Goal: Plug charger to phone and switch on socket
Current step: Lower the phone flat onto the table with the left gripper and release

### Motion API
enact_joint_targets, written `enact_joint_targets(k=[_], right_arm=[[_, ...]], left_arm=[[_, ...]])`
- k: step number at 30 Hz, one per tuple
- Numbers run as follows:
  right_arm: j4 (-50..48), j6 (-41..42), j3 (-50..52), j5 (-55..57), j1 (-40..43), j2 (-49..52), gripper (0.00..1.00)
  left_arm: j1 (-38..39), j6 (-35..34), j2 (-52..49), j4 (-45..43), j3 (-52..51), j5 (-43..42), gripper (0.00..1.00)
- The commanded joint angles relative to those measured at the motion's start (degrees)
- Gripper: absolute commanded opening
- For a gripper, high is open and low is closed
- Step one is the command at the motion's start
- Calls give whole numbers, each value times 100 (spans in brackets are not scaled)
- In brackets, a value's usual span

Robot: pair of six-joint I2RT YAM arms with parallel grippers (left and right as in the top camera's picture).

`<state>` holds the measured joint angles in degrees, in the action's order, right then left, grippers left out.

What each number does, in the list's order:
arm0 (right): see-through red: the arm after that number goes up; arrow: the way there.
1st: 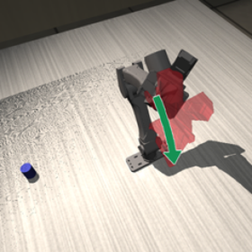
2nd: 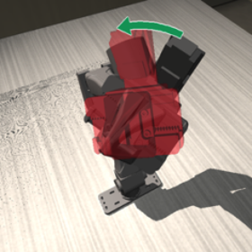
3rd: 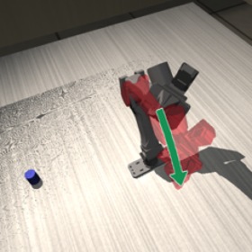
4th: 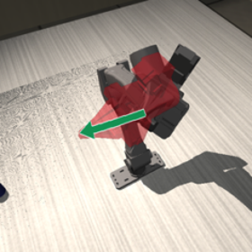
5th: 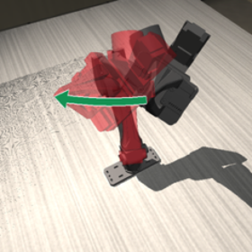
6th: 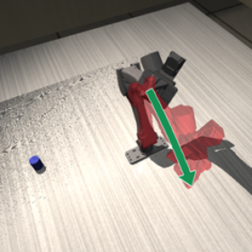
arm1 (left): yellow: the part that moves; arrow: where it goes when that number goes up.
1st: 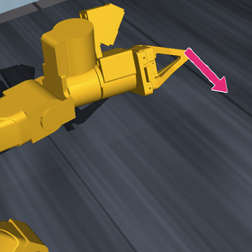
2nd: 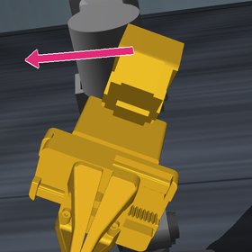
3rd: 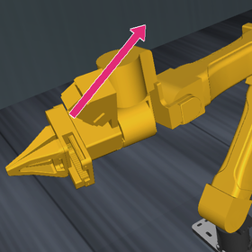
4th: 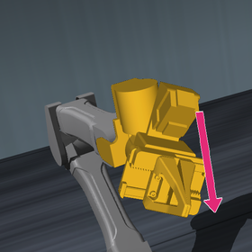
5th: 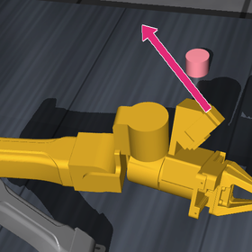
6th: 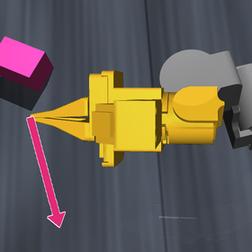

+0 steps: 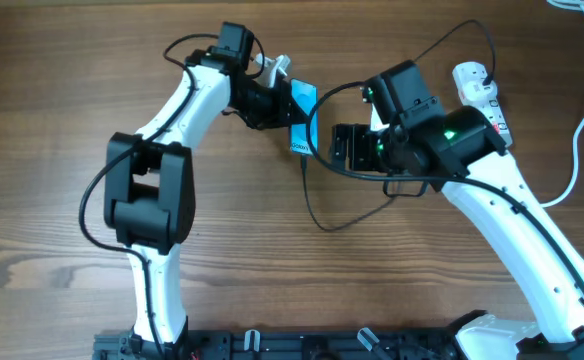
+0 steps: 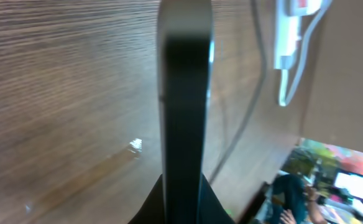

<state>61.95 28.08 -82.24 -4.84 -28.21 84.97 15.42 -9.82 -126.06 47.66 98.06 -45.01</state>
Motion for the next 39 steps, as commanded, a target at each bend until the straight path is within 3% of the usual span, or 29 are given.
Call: enact_joint_targets(k=[1, 28, 35, 39], right_arm=[[4, 107, -90, 105, 17, 72, 100], [-13, 236, -90, 127, 17, 76, 100], [-15, 234, -90, 127, 17, 76, 100], [-13, 229, -90, 127, 17, 76, 100]], left_arm=[[210, -160, -201, -116, 17, 400, 4], [396, -411, -896, -352, 17, 1073, 4], [396, -413, -896, -350, 17, 1300, 15], [396, -413, -896, -348, 17, 1375, 15]])
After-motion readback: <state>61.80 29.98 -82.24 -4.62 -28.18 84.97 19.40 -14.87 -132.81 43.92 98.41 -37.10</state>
